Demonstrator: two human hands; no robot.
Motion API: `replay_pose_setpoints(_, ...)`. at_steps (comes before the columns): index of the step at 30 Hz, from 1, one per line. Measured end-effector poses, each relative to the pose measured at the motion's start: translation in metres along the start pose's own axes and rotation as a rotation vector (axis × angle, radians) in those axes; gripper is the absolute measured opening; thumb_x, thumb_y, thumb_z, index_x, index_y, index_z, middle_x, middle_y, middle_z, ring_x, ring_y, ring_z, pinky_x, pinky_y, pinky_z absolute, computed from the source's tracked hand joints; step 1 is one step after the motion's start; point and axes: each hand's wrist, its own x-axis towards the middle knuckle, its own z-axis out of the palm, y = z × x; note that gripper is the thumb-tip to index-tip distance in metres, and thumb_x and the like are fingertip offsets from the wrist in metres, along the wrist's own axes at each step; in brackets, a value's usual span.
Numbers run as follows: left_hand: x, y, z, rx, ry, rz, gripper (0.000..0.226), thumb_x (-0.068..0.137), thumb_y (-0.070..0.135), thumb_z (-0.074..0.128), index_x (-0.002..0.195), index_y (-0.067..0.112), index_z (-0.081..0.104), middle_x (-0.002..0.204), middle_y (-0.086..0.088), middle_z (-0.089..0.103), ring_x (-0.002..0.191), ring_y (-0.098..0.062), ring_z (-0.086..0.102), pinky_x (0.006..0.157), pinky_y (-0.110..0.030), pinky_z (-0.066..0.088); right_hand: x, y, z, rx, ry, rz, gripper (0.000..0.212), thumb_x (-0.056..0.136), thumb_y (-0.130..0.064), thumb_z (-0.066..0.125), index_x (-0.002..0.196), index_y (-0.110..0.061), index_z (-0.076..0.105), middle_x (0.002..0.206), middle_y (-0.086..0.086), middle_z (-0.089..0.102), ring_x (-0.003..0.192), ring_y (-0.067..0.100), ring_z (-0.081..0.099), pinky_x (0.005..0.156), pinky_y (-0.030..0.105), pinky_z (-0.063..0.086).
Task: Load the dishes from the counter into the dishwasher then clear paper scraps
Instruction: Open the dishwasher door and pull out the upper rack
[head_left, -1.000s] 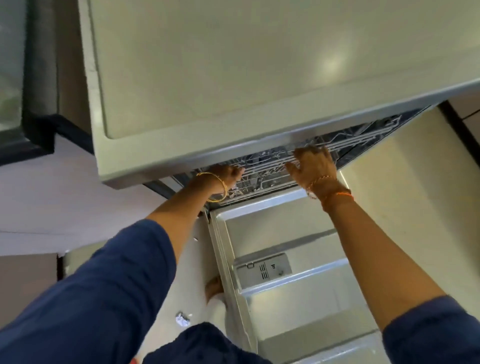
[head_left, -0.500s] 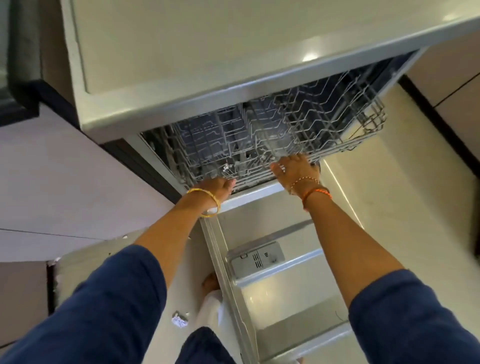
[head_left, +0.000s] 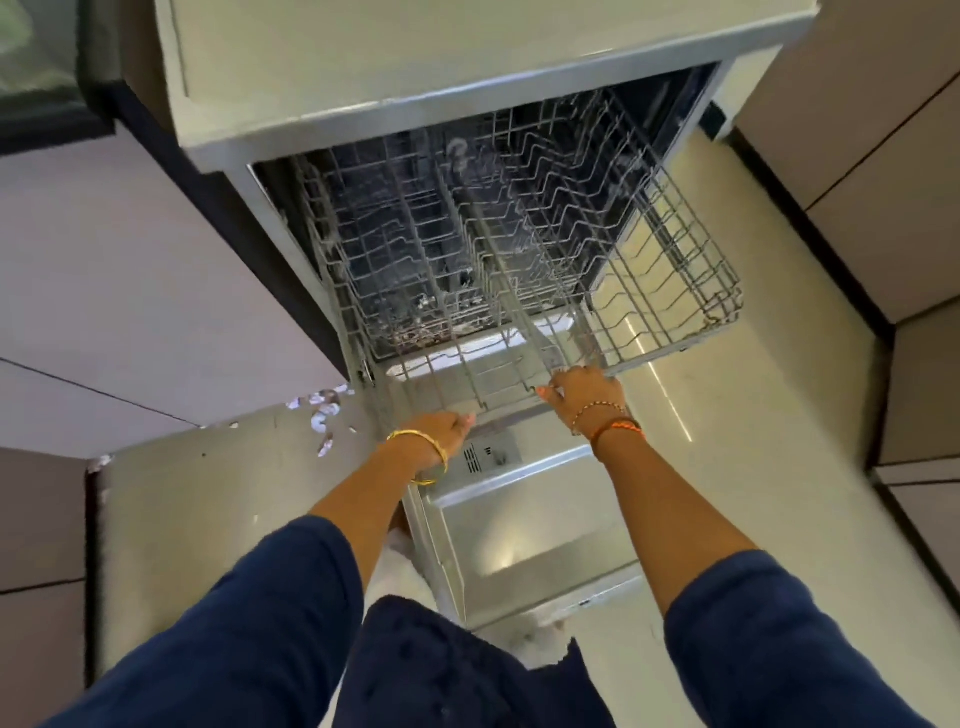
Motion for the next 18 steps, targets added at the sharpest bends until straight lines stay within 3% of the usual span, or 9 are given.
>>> replay_pose_setpoints(10, -0.042, 0.006, 0.046, -0.008, -0.045, -0.003, 0.054, 0.101, 0.041, 0.017, 0.141, 0.009, 0.034, 0.148, -0.015, 0.033, 0.135, -0.029, 0.033, 0.11, -0.036, 0.025, -0.053, 0.018, 0.044, 0.136, 0.058, -0.003, 0.038, 0.097, -0.037, 0.041, 0.125, -0.016, 0.055, 0.131, 0.014, 0.05, 0.128, 0.027, 0.037, 0.099, 0.041, 0.038)
replay_pose_setpoints(15, -0.058, 0.014, 0.058, 0.01, -0.005, 0.031, 0.047, 0.101, 0.034, 0.028, 0.14, 0.008, 0.033, 0.143, -0.013, 0.04, 0.128, -0.03, 0.041, 0.104, -0.035, 0.032, -0.076, 0.036, 0.063, 0.132, 0.001, -0.107, 0.061, 0.096, -0.027, 0.045, 0.147, -0.011, 0.014, 0.156, 0.004, 0.01, 0.144, 0.024, 0.001, 0.114, 0.041, 0.021)
replay_pose_setpoints(18, -0.068, 0.008, 0.058, 0.037, 0.014, 0.026, 0.053, 0.098, 0.037, 0.036, 0.141, 0.007, 0.028, 0.145, -0.014, 0.037, 0.129, -0.03, 0.04, 0.106, -0.035, 0.032, -0.091, 0.035, 0.067, 0.175, -0.049, -0.109, 0.073, 0.094, -0.025, 0.049, 0.147, -0.011, 0.0, 0.156, 0.003, -0.006, 0.142, 0.025, 0.014, 0.113, 0.041, 0.025)
